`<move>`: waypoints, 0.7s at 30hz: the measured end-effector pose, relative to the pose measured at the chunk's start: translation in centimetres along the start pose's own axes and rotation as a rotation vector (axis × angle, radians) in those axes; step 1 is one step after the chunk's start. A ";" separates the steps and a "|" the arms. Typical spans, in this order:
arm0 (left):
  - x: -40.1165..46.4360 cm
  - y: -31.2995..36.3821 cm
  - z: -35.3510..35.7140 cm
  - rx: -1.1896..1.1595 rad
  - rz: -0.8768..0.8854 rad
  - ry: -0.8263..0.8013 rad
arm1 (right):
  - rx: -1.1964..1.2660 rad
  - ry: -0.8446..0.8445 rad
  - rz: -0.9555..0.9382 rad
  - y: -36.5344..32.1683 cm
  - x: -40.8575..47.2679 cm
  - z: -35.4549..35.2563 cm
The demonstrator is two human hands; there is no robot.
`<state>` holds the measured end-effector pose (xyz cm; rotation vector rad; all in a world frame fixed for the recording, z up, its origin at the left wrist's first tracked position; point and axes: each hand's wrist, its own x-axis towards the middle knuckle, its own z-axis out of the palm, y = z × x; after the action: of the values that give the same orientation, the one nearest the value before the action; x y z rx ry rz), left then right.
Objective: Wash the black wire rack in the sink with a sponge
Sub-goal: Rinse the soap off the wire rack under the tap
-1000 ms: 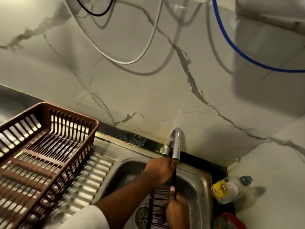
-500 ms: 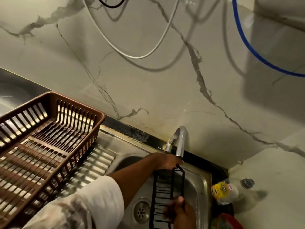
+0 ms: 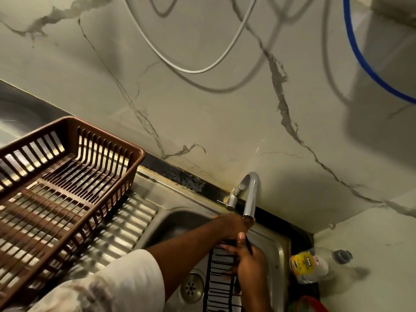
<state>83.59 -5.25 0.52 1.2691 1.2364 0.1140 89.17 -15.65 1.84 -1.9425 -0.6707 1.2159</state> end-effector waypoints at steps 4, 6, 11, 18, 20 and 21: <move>1.4 0.0 -0.4 -0.003 -0.030 0.007 | 0.068 0.097 -0.184 1.0 -1.1 -0.3; 1.3 0.4 -1.5 0.069 -0.001 -0.085 | 0.084 0.119 -0.251 1.8 -1.8 -0.2; 1.1 1.0 -3.3 0.007 0.060 -0.267 | 0.118 0.101 -0.349 3.3 -2.9 -1.0; 1.5 1.4 -3.0 -0.017 0.024 -0.271 | 0.192 -0.043 -0.264 2.5 -2.7 -3.8; 1.8 1.0 -3.2 0.022 0.007 -0.291 | 0.265 -0.150 -0.130 1.9 -1.6 -4.9; 1.8 0.8 -3.0 0.049 -0.016 -0.313 | 0.300 -0.223 -0.036 1.8 -1.1 -5.3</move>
<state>82.58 -1.85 0.58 1.2643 0.9837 -0.1230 93.66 -19.16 2.47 -1.5570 -0.5933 1.4349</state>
